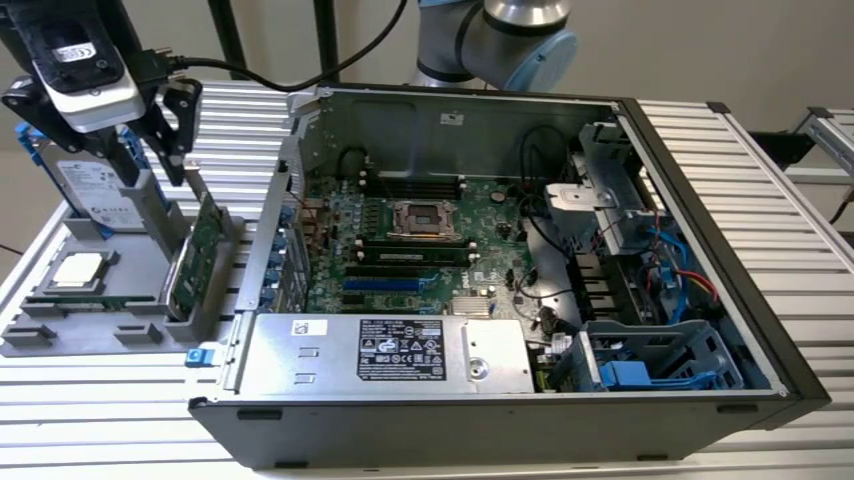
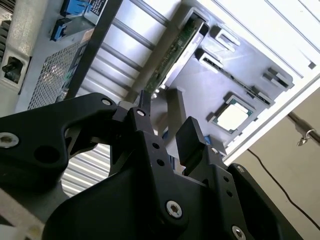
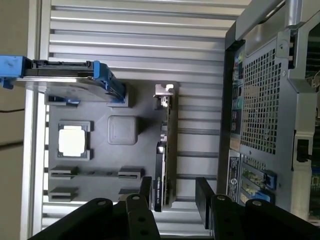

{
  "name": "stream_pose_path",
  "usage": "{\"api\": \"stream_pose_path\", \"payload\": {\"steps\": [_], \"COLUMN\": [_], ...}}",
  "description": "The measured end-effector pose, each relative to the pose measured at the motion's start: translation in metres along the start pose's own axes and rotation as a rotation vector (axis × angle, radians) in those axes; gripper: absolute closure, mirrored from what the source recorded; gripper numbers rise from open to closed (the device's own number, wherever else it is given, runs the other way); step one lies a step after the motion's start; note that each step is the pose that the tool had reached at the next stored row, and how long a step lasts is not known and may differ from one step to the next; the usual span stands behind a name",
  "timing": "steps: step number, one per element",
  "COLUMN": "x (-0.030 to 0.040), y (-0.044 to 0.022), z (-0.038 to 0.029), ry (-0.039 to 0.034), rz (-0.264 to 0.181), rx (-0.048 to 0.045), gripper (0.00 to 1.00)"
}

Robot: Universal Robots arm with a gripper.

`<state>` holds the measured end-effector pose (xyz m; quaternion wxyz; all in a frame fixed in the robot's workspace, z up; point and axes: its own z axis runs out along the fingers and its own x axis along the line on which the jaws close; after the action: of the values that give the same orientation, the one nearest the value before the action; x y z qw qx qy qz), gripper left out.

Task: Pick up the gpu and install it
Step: 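Pick up the gpu and move the gpu toward the slot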

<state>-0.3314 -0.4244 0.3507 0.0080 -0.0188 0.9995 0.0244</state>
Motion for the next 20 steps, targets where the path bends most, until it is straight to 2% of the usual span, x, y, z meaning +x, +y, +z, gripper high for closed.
{"api": "stream_pose_path", "payload": {"steps": [20], "x": [0.0002], "y": [-0.0034], "z": [0.0067], "ry": [0.0014], "rz": [-0.030], "rx": [-0.0005], "gripper": [0.00]}}
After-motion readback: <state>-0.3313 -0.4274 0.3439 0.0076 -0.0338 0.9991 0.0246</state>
